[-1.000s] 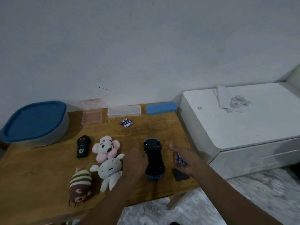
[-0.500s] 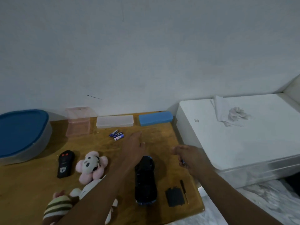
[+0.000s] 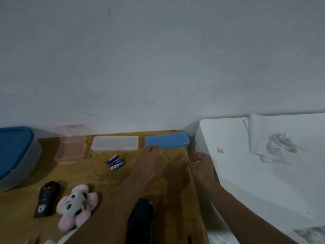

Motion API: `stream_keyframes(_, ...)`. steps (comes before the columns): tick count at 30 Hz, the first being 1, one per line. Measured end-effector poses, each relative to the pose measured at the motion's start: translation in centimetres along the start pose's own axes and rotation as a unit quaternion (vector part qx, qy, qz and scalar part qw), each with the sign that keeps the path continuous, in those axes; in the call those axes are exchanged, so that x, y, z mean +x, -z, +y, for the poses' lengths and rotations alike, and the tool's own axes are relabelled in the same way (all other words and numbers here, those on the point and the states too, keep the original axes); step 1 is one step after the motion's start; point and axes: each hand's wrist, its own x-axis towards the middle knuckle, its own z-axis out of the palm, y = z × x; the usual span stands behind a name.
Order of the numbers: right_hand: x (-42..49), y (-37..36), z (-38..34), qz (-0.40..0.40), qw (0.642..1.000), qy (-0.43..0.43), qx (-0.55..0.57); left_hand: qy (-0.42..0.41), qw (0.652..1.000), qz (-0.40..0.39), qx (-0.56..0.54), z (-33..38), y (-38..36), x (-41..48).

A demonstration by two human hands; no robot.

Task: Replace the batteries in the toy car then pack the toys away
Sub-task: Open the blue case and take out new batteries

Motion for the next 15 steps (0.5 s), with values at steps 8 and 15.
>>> stream_keyframes(8, 6.3, -2.2, 0.5, 0.001, 0.997, -0.053, 0.048, -0.036, 0.995, -0.034, 0.091, -2.2, -2.1, 8.0)
stream_keyframes(15, 9.6, -4.2, 1.6, -0.019, 0.998, -0.066, 0.01, -0.074, 0.975, -0.095, 0.189, -2.5, -2.4, 12.2)
